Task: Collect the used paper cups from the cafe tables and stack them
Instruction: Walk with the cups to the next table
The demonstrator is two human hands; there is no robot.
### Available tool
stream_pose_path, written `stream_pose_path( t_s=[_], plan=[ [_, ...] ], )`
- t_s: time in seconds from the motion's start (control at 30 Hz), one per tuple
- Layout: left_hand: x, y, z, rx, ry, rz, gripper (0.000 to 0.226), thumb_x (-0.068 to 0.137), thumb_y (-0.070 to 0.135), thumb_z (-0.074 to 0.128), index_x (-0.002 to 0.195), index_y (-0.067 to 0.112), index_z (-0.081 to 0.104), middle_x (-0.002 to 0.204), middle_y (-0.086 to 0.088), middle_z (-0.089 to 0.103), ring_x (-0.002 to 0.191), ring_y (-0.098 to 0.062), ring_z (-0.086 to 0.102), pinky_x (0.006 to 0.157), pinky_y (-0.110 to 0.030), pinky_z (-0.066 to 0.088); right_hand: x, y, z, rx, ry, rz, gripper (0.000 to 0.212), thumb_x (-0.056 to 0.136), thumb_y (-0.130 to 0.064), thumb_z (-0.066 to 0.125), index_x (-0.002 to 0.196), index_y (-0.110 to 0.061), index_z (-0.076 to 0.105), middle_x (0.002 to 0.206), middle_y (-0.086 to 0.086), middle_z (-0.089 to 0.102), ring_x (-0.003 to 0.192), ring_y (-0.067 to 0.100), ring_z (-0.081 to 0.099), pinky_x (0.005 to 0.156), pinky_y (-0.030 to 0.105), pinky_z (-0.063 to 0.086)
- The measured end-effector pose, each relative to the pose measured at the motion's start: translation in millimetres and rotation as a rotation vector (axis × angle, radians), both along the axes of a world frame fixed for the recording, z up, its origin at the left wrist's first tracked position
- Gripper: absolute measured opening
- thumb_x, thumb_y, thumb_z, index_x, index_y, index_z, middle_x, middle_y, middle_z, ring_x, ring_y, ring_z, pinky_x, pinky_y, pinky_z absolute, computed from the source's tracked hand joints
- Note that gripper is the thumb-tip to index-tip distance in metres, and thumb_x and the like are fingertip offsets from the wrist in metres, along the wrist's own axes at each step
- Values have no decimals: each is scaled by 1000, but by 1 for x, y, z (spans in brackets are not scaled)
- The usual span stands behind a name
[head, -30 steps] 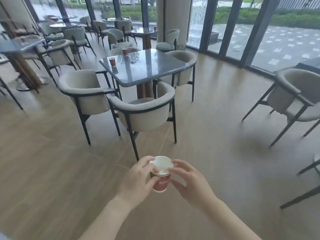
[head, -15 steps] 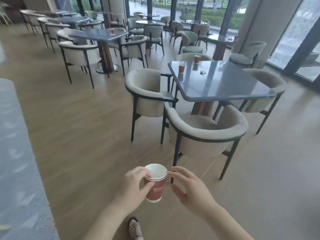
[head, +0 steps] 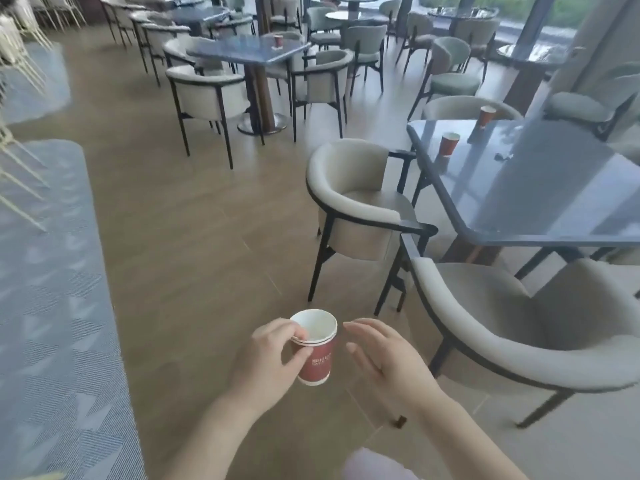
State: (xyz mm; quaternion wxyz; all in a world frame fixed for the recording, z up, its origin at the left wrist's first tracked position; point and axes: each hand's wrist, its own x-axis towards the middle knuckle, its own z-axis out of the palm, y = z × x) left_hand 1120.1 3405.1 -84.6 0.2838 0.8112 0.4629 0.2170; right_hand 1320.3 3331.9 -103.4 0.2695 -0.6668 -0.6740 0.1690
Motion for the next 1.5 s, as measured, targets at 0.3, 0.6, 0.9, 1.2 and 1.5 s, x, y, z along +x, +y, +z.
stream_pose_path(
  t_s=[0.3, 0.6, 0.9, 1.2, 1.5],
  plan=[
    [74, 186, -23, -12, 48, -92, 7, 81, 21, 68, 87, 18, 65, 91, 14, 62, 88, -6, 56, 76, -9, 38, 65, 178, -28, -74, 23, -80, 33, 93, -38, 44, 124, -28, 52, 126, -12, 53, 113, 7, 50, 92, 16, 38],
    [146, 385, -10, -49, 102, -87, 6, 82, 18, 67, 87, 17, 64, 91, 10, 61, 90, -13, 55, 81, -21, 41, 140, 396, -25, -180, -191, -34, 34, 90, -33, 47, 123, -26, 49, 125, -3, 50, 112, 23, 49, 84, 36, 46],
    [120, 521, -26, -125, 64, 173, 5, 82, 20, 67, 85, 19, 63, 91, 13, 61, 88, -8, 55, 72, -10, 37, 124, 575, -24, -295, -207, 226, 29, 89, -24, 43, 117, -24, 51, 123, -3, 49, 108, 24, 50, 83, 37, 48],
    [95, 724, -30, -93, 77, 94, 4, 83, 23, 65, 85, 22, 62, 92, 17, 59, 90, -6, 54, 73, -9, 36, 97, 767, -27, -229, -97, 237, 40, 88, -19, 44, 126, -33, 44, 125, -7, 49, 114, 17, 47, 85, 34, 47],
    [122, 937, -29, -79, 95, -67, 5, 83, 28, 65, 85, 26, 61, 91, 20, 59, 92, -5, 54, 76, -13, 40, 112, 934, -19, -179, 16, 33, 42, 86, -13, 45, 123, -32, 47, 123, -12, 51, 99, 2, 46, 74, 21, 41]
  ],
)
